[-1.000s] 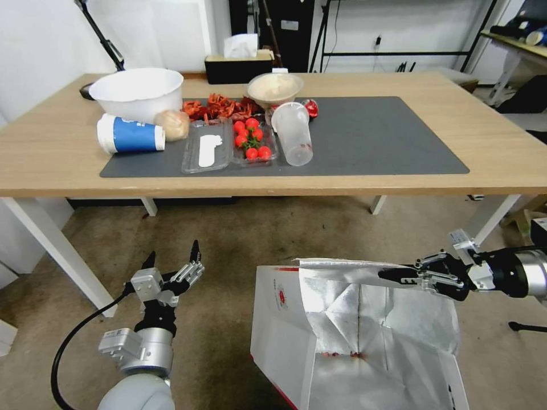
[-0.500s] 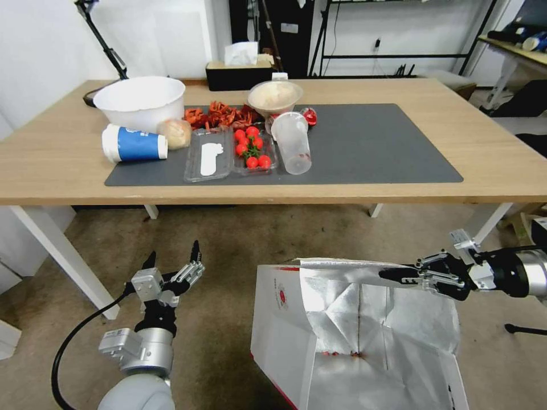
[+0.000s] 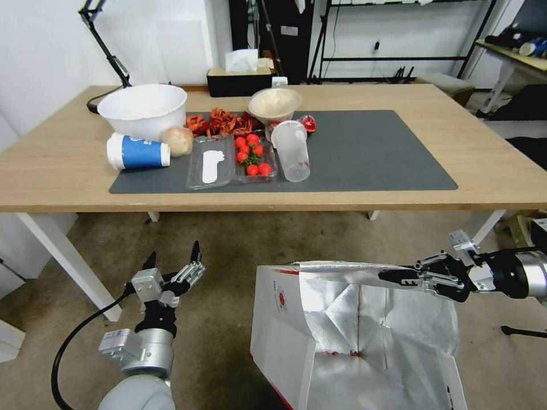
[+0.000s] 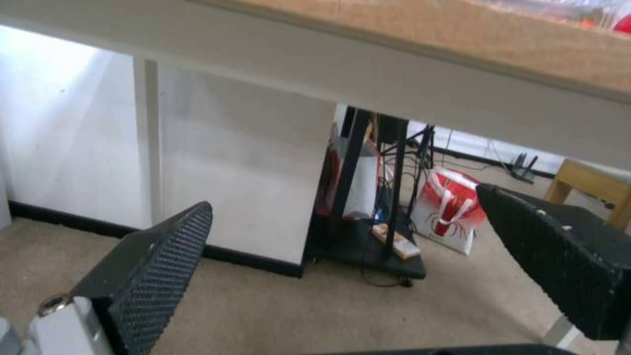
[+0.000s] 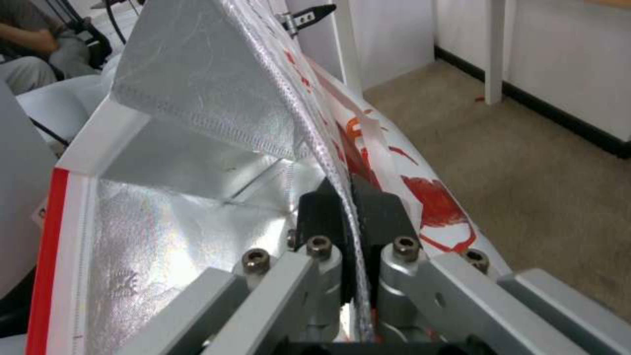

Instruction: Pick up the food delivery bag from the floor and place it on the table.

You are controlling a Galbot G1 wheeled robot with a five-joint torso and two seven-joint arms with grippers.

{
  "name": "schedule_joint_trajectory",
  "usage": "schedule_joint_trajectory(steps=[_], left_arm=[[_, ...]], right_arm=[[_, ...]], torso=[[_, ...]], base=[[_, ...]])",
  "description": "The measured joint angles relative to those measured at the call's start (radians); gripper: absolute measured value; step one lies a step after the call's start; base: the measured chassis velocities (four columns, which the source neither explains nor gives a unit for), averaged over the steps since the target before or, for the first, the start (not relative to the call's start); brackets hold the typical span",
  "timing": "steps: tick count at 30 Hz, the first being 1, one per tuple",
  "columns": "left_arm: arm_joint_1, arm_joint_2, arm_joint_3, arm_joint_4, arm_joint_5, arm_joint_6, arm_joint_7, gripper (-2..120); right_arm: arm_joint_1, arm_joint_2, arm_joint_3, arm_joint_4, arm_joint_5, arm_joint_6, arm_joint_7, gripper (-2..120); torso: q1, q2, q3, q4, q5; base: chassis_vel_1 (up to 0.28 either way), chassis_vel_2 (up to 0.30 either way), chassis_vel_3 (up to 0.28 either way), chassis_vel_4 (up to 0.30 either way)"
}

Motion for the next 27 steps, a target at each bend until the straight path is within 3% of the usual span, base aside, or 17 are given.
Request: schedule_joint_trajectory(steps=[27], left_arm=[[0.0,0.0,0.0,0.0,0.005,-0.001,0.0,100]], right_arm=[[0.005,0.002,-0.001,-0.004,-0.004,0.002,-0.004,0]], torso=[[0.043,0.111,0.067,0.0,0.0]], base=[[0.0,0.0,0.0,0.0]])
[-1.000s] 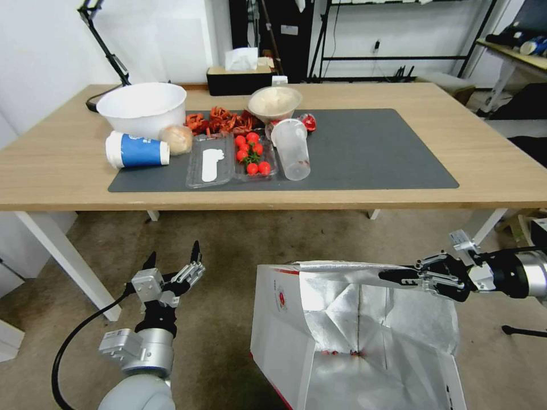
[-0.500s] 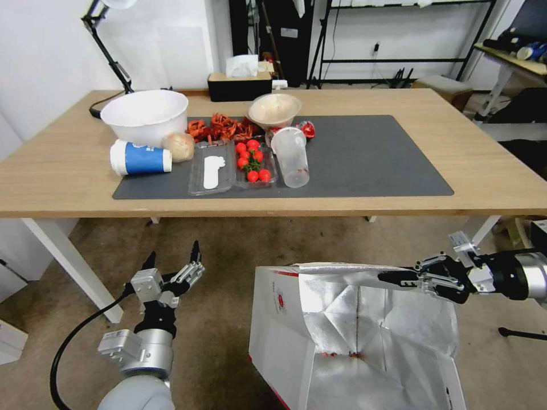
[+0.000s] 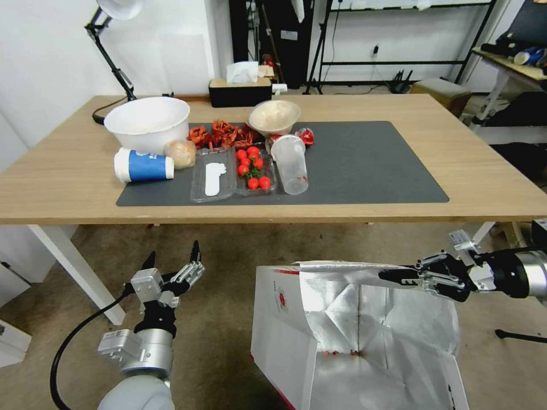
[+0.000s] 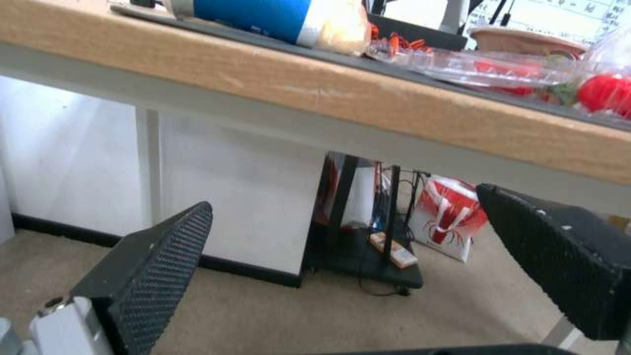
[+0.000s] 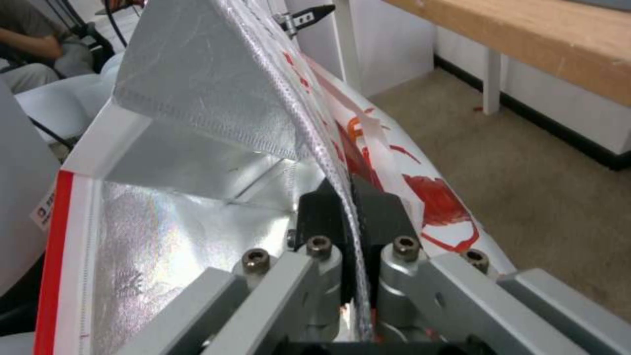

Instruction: Pick up the food delivery bag from the floor and place it on the table.

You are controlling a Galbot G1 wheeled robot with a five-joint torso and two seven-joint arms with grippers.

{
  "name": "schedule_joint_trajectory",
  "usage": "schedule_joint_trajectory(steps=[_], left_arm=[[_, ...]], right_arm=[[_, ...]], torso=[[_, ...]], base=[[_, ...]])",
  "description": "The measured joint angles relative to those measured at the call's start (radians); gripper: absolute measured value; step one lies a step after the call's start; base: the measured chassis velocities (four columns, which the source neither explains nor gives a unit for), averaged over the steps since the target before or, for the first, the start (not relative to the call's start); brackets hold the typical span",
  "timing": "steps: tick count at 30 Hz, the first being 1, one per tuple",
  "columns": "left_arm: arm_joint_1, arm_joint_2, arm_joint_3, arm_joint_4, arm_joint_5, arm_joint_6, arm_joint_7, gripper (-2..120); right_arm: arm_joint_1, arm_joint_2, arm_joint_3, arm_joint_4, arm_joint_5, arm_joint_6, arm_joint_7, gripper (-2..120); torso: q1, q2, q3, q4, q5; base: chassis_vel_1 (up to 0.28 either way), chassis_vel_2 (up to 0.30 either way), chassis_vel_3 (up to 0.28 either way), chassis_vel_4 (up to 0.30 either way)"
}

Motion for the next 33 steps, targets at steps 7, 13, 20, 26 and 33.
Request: schedule_joint_trajectory(steps=[7,13,20,26,33], left_arm=[[-0.002,0.0,0.0,0.002,0.002,0.001,-0.002,100],[-0.002,0.0,0.001,0.003,0.003,0.001,-0.002,100],[-0.003,0.001,0.002,0.004,0.003,0.001,-0.003,100],[-0.003,0.001,0.001,0.004,0.003,0.002,-0.004,100],[-0.002,0.0,0.002,0.003,0.004,0.002,-0.004,100]], right_arm=[[0.001,0.001,-0.001,-0.001,-0.001,0.001,0.0,0],[0.003,-0.002,-0.001,-0.002,-0.001,0.001,0.0,0],[0.003,-0.004,-0.002,-0.001,0.0,0.001,0.0,0],[0.004,-0.004,-0.002,-0.001,0.0,0.001,0.0,0],[0.004,-0.007,-0.002,0.0,0.001,0.001,0.0,0]], torso=[[0.012,0.03,0.018,0.0,0.0],[0.022,0.054,0.032,0.0,0.0],[0.034,0.084,0.049,0.0,0.0],[0.047,0.114,0.067,0.0,0.0],[0.06,0.145,0.085,0.0,0.0]], base=[[0.0,0.0,0.0,0.0],[0.0,0.0,0.0,0.0],[0.0,0.0,0.0,0.0],[0.0,0.0,0.0,0.0],[0.0,0.0,0.0,0.0]])
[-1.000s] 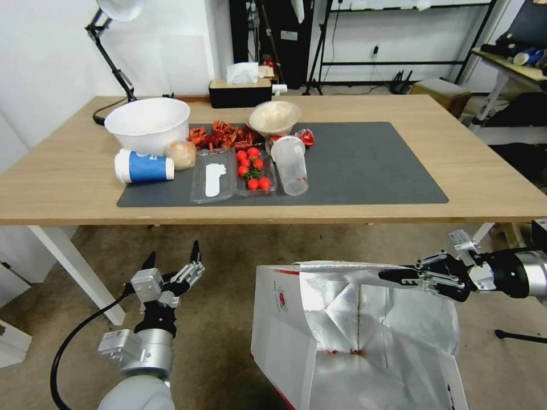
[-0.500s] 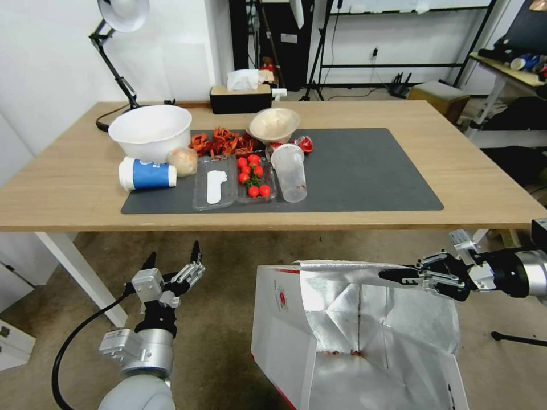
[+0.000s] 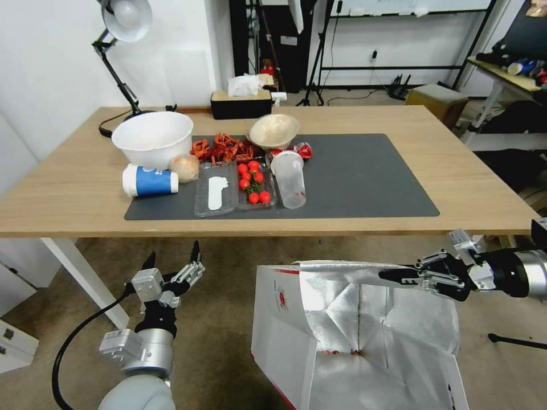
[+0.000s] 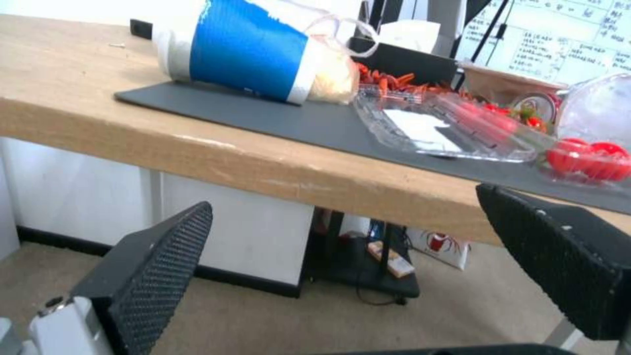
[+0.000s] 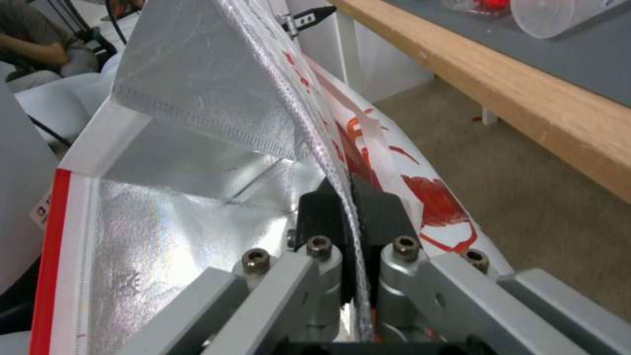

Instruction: Pick up the food delivery bag from the floor and place it on the table.

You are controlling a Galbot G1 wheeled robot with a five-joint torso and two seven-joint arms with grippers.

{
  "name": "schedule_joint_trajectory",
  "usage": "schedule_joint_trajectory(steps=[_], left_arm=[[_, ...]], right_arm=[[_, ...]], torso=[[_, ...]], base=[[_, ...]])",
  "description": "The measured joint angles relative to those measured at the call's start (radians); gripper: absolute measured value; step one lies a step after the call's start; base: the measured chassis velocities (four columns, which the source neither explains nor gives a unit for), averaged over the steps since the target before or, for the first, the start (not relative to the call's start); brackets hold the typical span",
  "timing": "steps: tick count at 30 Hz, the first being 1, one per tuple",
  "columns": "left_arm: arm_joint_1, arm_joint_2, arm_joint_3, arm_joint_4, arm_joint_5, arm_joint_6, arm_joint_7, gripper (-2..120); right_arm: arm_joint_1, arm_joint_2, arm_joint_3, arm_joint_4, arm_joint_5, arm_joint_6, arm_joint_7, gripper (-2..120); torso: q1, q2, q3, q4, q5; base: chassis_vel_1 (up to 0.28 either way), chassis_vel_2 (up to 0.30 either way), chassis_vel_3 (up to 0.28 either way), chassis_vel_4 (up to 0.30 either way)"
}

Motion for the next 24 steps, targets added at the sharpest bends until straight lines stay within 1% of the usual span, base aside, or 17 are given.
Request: schedule_joint_trajectory(steps=[4,5,13,14,16,20,24], left_arm=[[0.001,0.0,0.0,-0.001,0.0,0.001,0.0,100],[0.001,0.0,0.0,-0.001,0.0,0.001,0.0,100],[0.007,0.002,-0.001,-0.005,0.001,0.002,0.0,100],[0.007,0.002,-0.001,-0.005,0.001,0.002,0.0,100],[0.007,0.001,0.0,-0.005,0.002,0.002,0.0,100],[0.007,0.001,0.0,-0.005,0.003,0.002,0.0,100],[0.008,0.001,0.001,-0.006,0.003,0.002,0.0,100]], right_arm=[[0.001,-0.002,0.0,0.001,0.001,0.0,0.001,0],[0.001,-0.002,0.0,0.001,0.001,0.0,0.001,0],[0.001,-0.001,-0.001,0.002,0.001,0.0,0.001,0],[0.001,-0.001,-0.001,0.002,0.001,0.0,0.001,0],[0.0,0.0,-0.001,0.002,0.001,0.0,0.001,0],[-0.001,0.0,-0.001,0.002,0.001,0.001,0.001,0],[0.0,0.0,-0.001,0.003,0.001,0.001,0.001,0]], torso=[[0.009,0.021,0.012,0.0,0.0],[0.009,0.021,0.012,0.0,0.0],[0.028,0.065,0.038,-0.0001,0.0],[0.028,0.065,0.038,-0.0001,0.0],[0.034,0.08,0.047,0.0,0.0],[0.039,0.093,0.054,0.0,0.0],[0.049,0.117,0.067,0.0001,0.0]], base=[[0.0,0.0,0.0,0.0],[0.0,0.0,0.0,0.0],[0.0,0.0,0.0,0.0],[0.0,0.0,0.0,0.0],[0.0,0.0,0.0,0.0],[0.0,0.0,0.0,0.0],[0.0,0.0,0.0,0.0]])
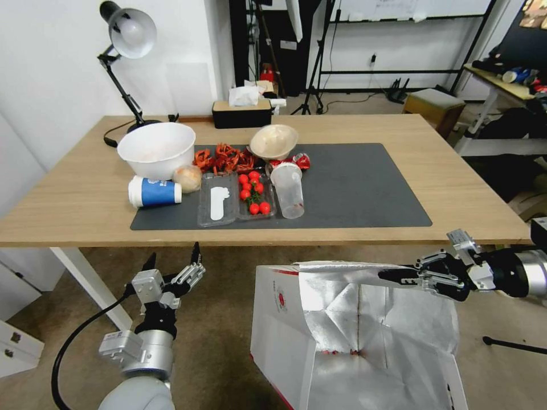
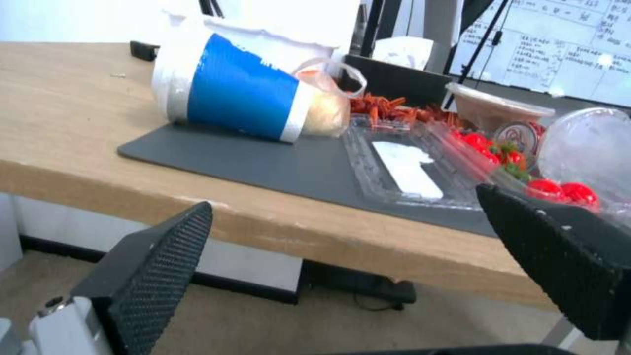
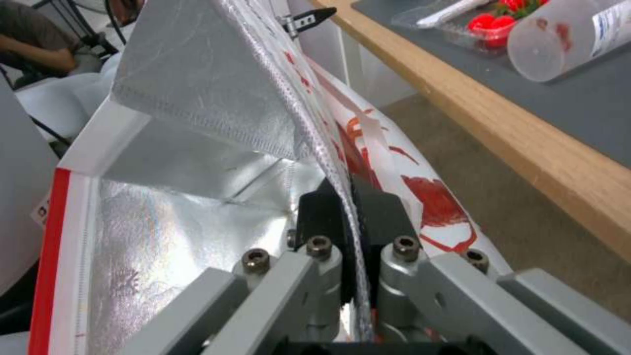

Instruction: Pick up the food delivery bag from the floor and place it on the table.

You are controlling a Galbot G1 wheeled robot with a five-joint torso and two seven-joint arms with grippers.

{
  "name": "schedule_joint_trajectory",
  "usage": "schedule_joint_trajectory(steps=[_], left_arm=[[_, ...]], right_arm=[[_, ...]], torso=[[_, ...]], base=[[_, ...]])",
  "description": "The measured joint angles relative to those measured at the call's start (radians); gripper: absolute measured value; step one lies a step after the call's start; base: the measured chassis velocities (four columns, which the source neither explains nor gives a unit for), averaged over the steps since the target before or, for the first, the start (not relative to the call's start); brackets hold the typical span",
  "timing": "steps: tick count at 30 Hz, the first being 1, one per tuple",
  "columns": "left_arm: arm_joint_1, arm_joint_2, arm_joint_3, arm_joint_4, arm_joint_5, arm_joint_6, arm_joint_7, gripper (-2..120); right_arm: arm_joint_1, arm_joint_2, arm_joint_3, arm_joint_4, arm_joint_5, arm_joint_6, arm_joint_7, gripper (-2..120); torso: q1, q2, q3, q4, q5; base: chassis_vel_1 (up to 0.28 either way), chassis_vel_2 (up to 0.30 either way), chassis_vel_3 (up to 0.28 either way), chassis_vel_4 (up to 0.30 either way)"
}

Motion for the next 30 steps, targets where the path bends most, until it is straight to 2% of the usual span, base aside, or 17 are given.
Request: schedule_joint_trajectory(steps=[11,30], left_arm=[[0.002,0.001,-0.002,0.001,-0.008,0.005,0.004,100],[0.004,-0.002,-0.005,-0.001,-0.01,0.004,0.0,100]], right_arm=[[0.0,0.001,-0.001,-0.001,-0.001,0.0,0.0,0],[0.003,0.001,-0.001,-0.002,0.002,0.001,-0.004,0]], torso=[[0.016,0.037,0.021,-0.0001,0.0],[0.013,0.031,0.018,-0.0001,0.0]], base=[[0.0,0.0,0.0,0.0],[0.0,0.0,0.0,0.0]])
